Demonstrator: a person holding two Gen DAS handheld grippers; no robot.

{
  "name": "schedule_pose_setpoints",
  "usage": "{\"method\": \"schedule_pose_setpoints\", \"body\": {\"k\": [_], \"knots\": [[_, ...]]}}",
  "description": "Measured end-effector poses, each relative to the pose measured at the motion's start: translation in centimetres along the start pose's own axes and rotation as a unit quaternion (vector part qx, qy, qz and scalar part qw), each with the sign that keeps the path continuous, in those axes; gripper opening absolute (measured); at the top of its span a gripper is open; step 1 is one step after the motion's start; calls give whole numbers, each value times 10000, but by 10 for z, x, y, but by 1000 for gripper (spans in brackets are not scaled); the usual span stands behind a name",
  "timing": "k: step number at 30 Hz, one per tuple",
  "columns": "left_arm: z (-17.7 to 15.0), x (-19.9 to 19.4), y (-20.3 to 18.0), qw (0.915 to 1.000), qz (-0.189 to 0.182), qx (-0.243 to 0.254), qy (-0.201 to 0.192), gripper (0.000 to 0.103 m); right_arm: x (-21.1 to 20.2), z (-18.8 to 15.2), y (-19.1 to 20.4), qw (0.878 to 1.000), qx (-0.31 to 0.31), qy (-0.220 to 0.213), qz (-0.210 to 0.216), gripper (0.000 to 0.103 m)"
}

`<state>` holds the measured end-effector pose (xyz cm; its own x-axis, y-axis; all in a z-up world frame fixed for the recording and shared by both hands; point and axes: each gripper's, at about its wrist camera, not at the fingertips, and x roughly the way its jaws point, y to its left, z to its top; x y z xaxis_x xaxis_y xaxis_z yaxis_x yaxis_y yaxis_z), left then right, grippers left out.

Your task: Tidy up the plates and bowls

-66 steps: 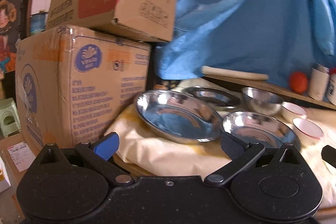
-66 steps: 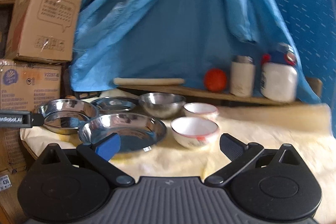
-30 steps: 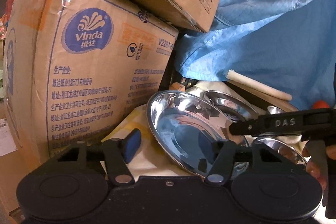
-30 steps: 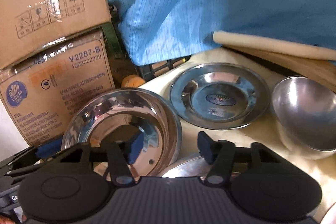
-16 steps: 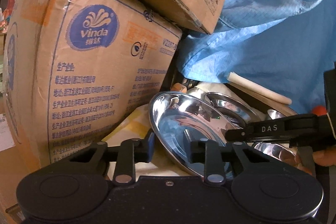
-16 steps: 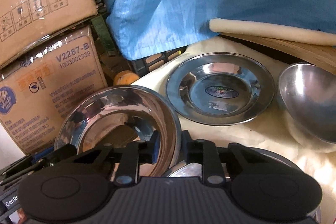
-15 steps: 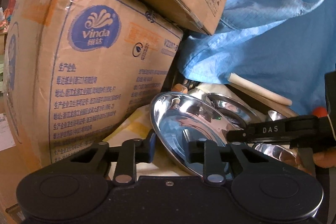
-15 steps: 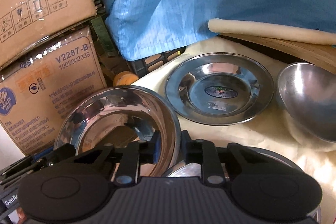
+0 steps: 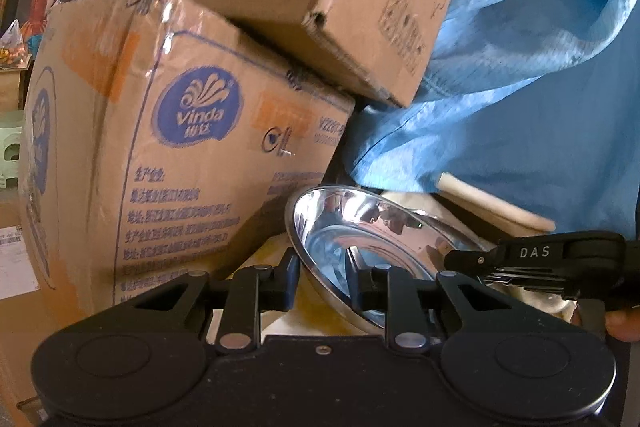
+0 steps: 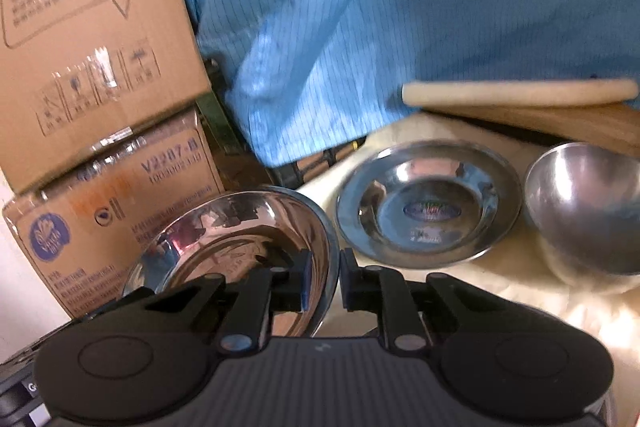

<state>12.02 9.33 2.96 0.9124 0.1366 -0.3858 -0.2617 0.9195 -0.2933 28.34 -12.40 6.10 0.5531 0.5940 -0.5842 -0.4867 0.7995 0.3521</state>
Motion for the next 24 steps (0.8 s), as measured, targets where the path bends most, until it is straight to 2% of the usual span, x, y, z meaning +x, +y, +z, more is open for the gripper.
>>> {"method": "schedule_pose_setpoints", "body": {"k": [8,15,24], "knots": [[-1,-8,-32,9990,-420,121,46,26,-44,-7,-17,9990,229,-291,-263,16],[-14,-9,-67,9952,-824,424,304,27,-88,-32,-51,9963,437,-439,-599,17],[-36,-9,-96,9890,-902,928,719,28,-118,-68,-81,9938,487,-454,-894,17]]}}
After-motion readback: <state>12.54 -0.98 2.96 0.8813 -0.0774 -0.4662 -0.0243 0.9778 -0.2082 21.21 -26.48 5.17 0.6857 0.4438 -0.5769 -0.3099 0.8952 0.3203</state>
